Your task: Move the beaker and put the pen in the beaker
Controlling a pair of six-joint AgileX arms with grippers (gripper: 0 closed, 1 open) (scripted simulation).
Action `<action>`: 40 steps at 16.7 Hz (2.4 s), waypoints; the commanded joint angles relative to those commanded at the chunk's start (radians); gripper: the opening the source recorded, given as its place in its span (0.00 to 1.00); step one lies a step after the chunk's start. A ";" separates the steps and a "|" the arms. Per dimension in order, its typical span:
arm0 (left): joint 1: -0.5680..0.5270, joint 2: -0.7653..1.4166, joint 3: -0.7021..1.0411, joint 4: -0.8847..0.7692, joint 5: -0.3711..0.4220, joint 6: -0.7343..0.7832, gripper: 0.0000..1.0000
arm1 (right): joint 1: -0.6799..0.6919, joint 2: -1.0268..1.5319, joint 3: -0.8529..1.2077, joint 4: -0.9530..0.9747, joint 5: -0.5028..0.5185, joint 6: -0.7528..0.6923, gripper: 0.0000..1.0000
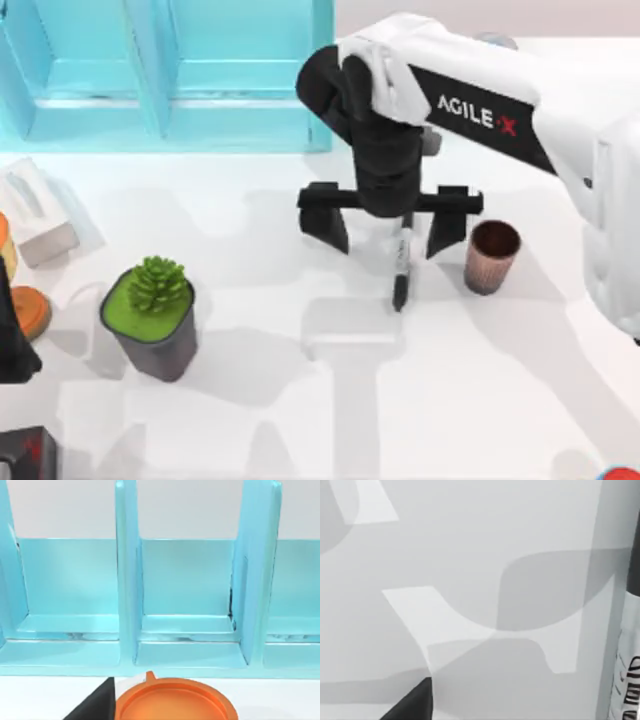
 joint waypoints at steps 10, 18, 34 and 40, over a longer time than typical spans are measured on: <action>0.000 0.000 0.000 0.000 0.000 0.000 1.00 | 0.000 0.000 0.000 0.000 0.000 0.000 0.00; 0.000 0.000 0.000 0.000 0.000 0.000 1.00 | 0.012 -0.049 0.035 0.007 -0.033 0.026 0.00; 0.000 0.000 0.000 0.000 0.000 0.000 1.00 | 0.137 -0.422 -0.247 -0.086 -0.044 0.148 0.00; 0.000 0.000 0.000 0.000 0.000 0.000 1.00 | 0.153 -0.467 -0.285 -0.100 -0.045 0.163 0.00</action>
